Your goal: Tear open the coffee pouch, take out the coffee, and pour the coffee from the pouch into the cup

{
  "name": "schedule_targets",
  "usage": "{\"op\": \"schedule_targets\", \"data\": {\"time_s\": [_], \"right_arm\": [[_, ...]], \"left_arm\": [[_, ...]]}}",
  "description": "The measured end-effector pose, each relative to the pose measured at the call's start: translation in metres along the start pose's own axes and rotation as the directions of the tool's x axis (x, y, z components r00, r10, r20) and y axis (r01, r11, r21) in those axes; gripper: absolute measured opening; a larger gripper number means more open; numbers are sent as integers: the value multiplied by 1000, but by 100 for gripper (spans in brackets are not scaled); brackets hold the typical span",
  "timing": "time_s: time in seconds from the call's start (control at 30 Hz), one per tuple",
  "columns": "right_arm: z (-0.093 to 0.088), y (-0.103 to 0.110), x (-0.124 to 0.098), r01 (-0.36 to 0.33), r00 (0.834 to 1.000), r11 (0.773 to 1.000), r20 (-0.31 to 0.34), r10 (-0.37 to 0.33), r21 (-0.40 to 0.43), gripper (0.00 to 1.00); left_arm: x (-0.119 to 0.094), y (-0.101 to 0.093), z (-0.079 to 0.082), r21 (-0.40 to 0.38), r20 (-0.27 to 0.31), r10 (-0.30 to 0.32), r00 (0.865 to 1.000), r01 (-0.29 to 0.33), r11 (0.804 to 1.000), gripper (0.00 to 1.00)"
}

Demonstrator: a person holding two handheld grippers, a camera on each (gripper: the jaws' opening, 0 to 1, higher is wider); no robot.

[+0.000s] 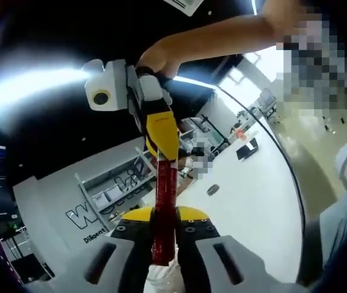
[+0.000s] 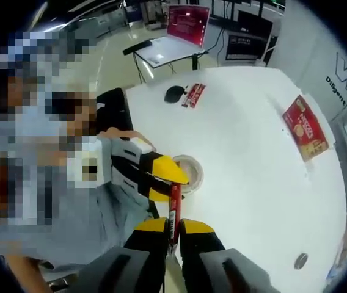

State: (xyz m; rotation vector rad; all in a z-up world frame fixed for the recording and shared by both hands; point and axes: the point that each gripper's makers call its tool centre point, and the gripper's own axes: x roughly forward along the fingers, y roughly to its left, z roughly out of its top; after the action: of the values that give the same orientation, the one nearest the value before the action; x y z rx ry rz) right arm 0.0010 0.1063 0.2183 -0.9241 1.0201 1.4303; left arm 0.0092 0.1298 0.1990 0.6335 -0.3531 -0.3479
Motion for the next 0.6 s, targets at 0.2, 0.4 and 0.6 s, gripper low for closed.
{"op": "schedule_targets", "data": {"time_s": [0.2, 0.4, 0.6], "right_arm": [[-1, 1, 0, 2, 1000, 1000, -25, -2, -1, 8], [3, 2, -2, 0, 1000, 1000, -30, 0, -9, 8], [4, 1, -2, -18, 1000, 999, -21, 17, -46, 9]], "left_arm": [[1, -2, 2, 1, 2, -8, 1000, 8, 1000, 21], [-1, -1, 4, -15, 11, -5, 1000, 5, 1000, 15], [-2, 2, 5, -19, 16, 1, 1000, -1, 1000, 13]]}}
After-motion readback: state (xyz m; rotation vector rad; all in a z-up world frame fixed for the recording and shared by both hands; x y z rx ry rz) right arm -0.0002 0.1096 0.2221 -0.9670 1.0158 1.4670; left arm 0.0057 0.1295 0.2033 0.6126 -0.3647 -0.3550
